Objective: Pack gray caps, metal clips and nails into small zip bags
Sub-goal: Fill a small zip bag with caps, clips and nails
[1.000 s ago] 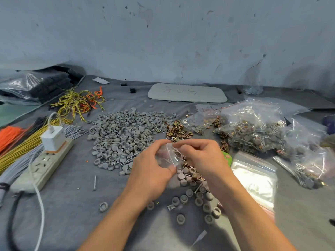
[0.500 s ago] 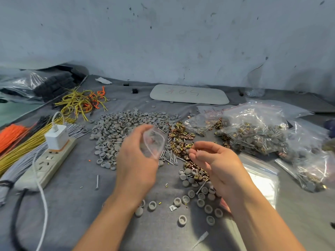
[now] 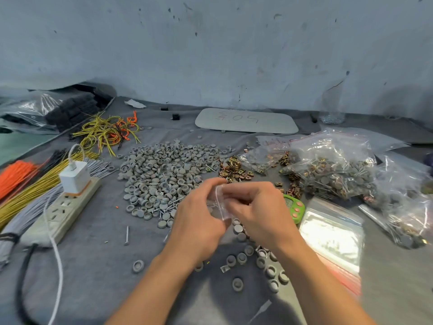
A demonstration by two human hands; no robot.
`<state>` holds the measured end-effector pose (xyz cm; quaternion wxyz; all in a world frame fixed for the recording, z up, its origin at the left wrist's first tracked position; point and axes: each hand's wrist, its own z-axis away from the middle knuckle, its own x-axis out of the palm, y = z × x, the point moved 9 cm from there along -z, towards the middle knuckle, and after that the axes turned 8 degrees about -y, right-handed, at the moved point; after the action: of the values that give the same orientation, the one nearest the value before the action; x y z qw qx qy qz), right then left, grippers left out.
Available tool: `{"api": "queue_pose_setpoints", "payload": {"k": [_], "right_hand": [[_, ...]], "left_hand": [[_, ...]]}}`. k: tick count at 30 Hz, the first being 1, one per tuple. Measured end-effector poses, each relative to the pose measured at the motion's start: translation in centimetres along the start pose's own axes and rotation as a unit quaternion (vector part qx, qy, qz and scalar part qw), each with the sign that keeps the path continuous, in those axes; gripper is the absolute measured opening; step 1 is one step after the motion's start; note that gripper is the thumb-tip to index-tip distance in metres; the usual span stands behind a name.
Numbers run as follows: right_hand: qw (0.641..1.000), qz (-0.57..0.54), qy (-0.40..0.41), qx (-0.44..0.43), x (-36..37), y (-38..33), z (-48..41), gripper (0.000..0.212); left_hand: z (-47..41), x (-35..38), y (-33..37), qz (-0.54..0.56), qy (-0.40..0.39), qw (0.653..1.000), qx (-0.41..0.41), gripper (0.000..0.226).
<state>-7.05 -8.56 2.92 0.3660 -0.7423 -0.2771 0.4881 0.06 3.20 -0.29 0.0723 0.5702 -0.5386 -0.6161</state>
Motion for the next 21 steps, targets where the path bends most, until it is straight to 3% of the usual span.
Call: {"api": "queue_pose_setpoints", "payload": {"k": [2, 4, 5, 8, 10, 15, 21], "right_hand": [[0.997, -0.053, 0.052, 0.03, -1.9, 1.0, 0.2, 0.038], [0.992, -0.022, 0.103, 0.068, -4.1, 2.5, 0.8, 0.037], [0.991, 0.03, 0.095, 0.091, -4.7, 3.2, 1.1, 0.036], [0.965, 0.202, -0.039, 0.162, -3.3, 5.2, 2.0, 0.031], [0.947, 0.246, -0.093, 0.184, -2.2, 6.1, 2.6, 0.024], [0.934, 0.276, -0.107, 0.2, -0.8, 6.2, 2.8, 0.032], [0.952, 0.232, -0.055, 0.192, -1.8, 6.5, 3.0, 0.018]], "left_hand": [[0.0, -0.8, -0.4, 0.02, 0.026, 0.999, -0.006, 0.067], [0.0, -1.5, -0.8, 0.035, 0.044, 0.998, -0.013, 0.061], [0.0, -1.7, -1.0, 0.039, 0.048, 0.998, -0.016, 0.06], [0.0, -1.9, -1.2, 0.035, 0.05, 0.998, -0.02, 0.059], [0.0, -1.9, -1.1, 0.019, 0.049, 0.998, -0.02, 0.061], [0.0, -1.6, -0.7, 0.007, 0.046, 0.999, -0.007, 0.059], [0.2, -0.9, -0.3, -0.006, 0.025, 1.0, -0.009, 0.06]]}}
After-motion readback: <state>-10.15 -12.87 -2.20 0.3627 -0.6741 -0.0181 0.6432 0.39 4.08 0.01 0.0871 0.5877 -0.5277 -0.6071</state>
